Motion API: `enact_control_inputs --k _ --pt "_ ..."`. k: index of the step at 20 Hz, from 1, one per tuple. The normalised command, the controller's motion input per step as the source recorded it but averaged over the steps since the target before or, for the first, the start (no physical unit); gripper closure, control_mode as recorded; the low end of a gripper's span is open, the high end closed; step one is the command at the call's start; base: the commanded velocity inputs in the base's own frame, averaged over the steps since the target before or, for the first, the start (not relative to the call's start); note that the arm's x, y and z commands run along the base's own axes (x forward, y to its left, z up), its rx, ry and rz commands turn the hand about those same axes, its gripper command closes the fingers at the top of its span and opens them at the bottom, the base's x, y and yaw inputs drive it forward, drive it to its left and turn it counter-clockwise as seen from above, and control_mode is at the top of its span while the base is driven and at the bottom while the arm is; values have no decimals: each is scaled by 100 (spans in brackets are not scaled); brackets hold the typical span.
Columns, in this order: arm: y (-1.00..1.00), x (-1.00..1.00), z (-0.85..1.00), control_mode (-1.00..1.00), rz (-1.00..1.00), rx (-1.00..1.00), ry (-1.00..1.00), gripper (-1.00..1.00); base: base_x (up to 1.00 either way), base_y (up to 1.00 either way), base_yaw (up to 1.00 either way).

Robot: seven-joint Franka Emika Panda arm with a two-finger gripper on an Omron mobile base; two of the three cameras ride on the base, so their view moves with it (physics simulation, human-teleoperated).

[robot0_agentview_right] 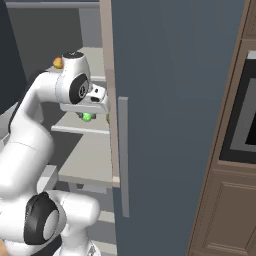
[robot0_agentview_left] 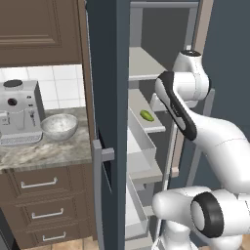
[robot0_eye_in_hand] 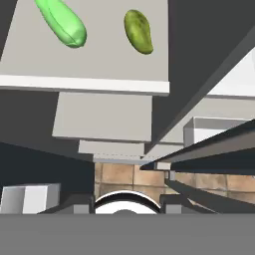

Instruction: Take the mango, corn, and mango from the freezer and place them in the bowl on the counter.

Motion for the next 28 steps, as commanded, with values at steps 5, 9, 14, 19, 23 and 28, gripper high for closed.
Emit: enact_control_inputs --k 5,9,14,19,23,28 --pt "0 -53 0 -100 -2 0 0 -100 0 0 0" --pt "0 -99 0 -100 -5 0 0 -100 0 0 0" --pt "0 -95 0 -100 -5 0 0 -100 0 0 0" --pt "0 -77 0 -100 -5 0 0 -100 0 0 0" --pt "0 -46 3 -100 -3 0 0 -100 0 0 0" --pt "0 -18 8 -100 -2 0 0 -100 0 0 0"
